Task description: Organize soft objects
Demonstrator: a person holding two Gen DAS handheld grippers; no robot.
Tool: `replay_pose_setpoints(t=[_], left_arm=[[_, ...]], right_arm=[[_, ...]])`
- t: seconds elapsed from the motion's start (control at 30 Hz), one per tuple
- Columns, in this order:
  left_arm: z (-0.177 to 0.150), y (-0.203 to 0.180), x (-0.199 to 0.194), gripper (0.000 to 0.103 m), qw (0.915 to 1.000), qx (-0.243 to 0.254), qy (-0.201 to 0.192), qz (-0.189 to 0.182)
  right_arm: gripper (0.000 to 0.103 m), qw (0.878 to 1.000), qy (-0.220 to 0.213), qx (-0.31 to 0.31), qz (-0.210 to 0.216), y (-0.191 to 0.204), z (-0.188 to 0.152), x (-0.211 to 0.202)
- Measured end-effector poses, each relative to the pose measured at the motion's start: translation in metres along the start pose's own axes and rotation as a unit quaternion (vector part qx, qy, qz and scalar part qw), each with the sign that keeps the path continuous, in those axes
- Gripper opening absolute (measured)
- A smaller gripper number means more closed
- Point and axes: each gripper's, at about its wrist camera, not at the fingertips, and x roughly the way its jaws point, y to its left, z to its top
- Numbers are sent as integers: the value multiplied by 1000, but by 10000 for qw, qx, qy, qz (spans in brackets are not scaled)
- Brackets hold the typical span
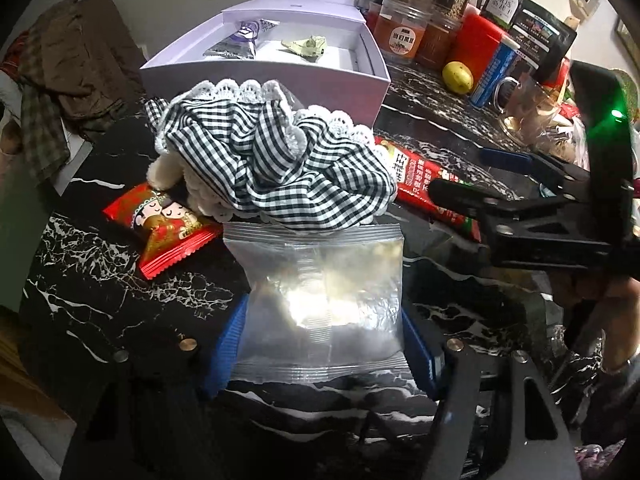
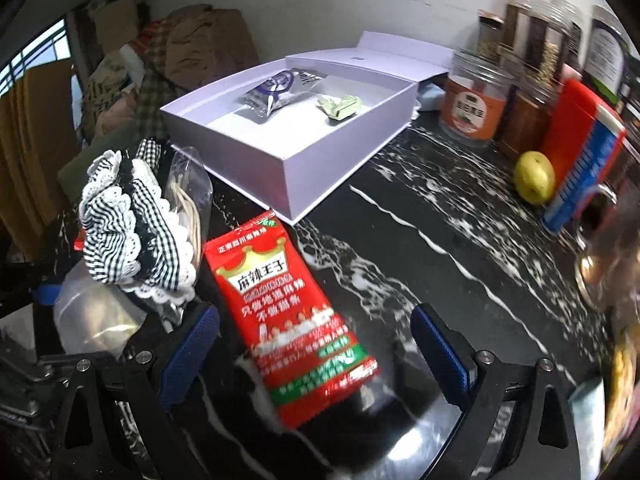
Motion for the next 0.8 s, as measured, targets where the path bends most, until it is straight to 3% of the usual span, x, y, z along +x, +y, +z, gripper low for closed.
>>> replay_pose_setpoints(t=[0.27,0.33,0.43,0.6,0.8], left_arm=[[-3,6,-6,71,10000,-87,-39,-16],[-3,5,-6,71,10000,-88,-35,-16],[-4,4,-6,71,9999,-97,-43,-42],[-10,3,-10,71,9999,-125,-101,-57],[-16,2,-14,71,9997,-183,-139,-100]], right_arm=[[96,9992,238,-269,156,8,-2,20],[90,9990,191,-379,106,12,-8,19],[64,9994,147,-300,88,14,-12,11],[55,9998,139,-100,-50,16,-26,-2],[53,9990,233,260,-274,16,-44,-17]])
